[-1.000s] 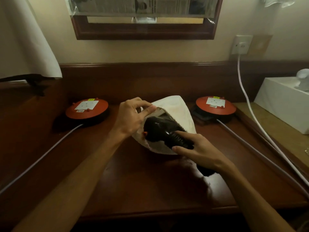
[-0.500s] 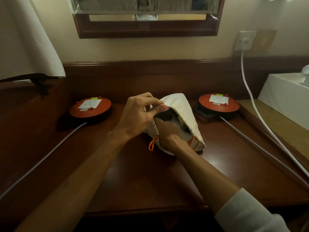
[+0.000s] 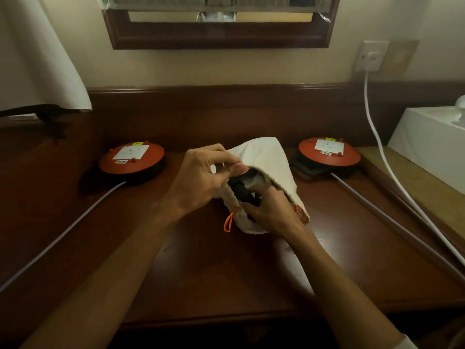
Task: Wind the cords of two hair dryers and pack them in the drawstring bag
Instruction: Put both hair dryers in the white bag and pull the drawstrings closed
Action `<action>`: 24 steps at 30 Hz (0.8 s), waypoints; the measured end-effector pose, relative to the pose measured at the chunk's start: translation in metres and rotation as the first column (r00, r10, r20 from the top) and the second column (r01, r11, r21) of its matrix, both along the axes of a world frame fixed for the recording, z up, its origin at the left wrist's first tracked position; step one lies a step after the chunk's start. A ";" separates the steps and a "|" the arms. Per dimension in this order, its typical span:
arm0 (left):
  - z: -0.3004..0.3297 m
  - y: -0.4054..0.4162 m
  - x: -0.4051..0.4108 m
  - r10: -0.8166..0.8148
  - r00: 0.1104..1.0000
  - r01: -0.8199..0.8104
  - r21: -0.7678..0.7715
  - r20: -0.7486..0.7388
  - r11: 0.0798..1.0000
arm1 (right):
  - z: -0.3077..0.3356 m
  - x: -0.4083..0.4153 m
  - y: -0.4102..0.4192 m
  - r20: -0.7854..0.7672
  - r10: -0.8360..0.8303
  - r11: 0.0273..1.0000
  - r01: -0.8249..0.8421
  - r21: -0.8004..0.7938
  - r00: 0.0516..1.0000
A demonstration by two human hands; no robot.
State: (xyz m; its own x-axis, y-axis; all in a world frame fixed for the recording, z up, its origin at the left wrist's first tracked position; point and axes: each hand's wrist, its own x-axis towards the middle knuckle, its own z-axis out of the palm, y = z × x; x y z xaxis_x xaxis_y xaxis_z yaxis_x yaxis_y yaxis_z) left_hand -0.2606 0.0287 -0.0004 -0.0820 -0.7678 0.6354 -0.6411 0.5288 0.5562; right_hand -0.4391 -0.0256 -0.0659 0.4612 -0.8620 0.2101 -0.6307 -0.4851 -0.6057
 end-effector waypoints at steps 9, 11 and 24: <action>-0.006 0.006 0.011 -0.086 0.991 0.052 0.308 0.098 0.950 | 0.013 -0.016 0.017 -0.179 0.183 0.971 -0.149 0.188 0.967; -0.012 0.005 0.017 -0.053 0.998 0.034 0.351 0.045 0.936 | 0.032 -0.042 0.025 -0.142 0.177 0.966 -0.144 0.214 0.974; -0.069 -0.055 -0.006 0.197 0.832 -0.487 0.513 0.519 0.707 | -0.028 -0.051 -0.040 -0.458 -0.180 0.980 0.120 -0.156 0.870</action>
